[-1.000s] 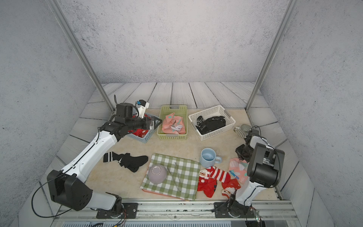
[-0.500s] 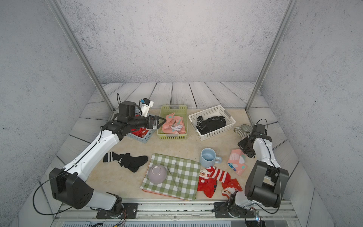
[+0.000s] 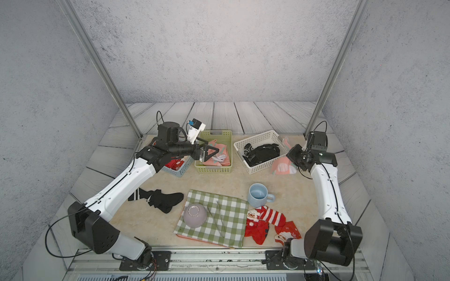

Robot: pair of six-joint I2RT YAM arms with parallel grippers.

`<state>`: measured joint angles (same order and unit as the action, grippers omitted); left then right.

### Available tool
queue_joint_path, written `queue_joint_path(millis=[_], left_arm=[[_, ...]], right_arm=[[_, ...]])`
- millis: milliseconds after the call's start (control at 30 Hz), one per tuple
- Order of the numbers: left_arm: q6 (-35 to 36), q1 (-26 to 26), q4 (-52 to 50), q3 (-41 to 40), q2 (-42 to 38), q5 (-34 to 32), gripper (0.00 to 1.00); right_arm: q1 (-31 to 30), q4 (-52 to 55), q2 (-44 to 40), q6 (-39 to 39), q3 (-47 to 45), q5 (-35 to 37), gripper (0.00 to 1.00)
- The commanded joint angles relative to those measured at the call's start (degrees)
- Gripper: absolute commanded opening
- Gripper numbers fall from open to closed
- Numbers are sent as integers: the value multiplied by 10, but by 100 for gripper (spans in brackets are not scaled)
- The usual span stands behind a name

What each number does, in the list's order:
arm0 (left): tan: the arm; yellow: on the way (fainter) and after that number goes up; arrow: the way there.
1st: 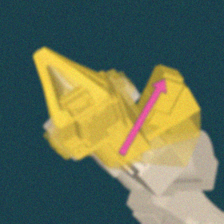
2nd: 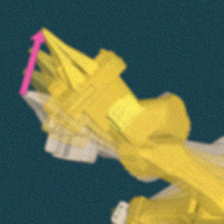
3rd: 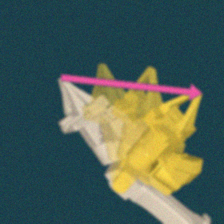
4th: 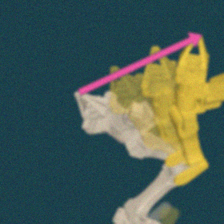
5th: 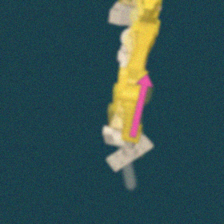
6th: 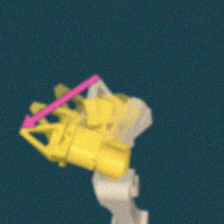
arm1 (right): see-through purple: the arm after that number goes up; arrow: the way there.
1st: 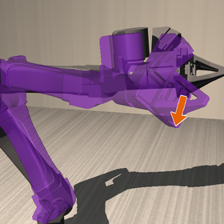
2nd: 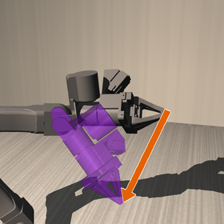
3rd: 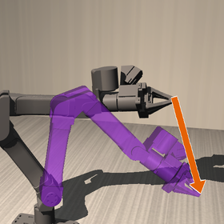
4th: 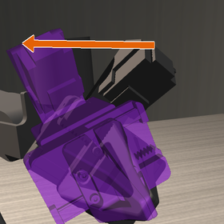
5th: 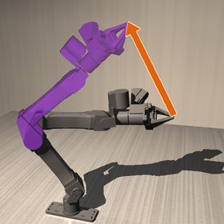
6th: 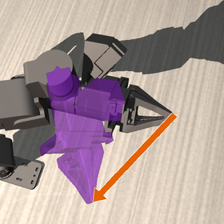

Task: Sort the socks into the basket by color
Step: Pick up the sock from the center of the board.

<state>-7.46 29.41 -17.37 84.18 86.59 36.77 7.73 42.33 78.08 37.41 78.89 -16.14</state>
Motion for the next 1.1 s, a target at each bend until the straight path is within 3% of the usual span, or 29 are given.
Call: queue_joint_path(millis=[0, 333, 500, 1067], left_arm=[[38, 27, 29, 8, 5, 17, 100], [47, 86, 163, -48, 2, 13, 100], [67, 111, 182, -52, 18, -14, 100], [75, 129, 273, -40, 96, -97, 100]], right_arm=[[-34, -11, -9, -4, 29, -36, 0], [-115, -115, 11, 61, 53, -108, 0], [-149, -149, 31, 90, 65, -144, 0], [-201, -202, 63, 134, 82, -279, 0]])
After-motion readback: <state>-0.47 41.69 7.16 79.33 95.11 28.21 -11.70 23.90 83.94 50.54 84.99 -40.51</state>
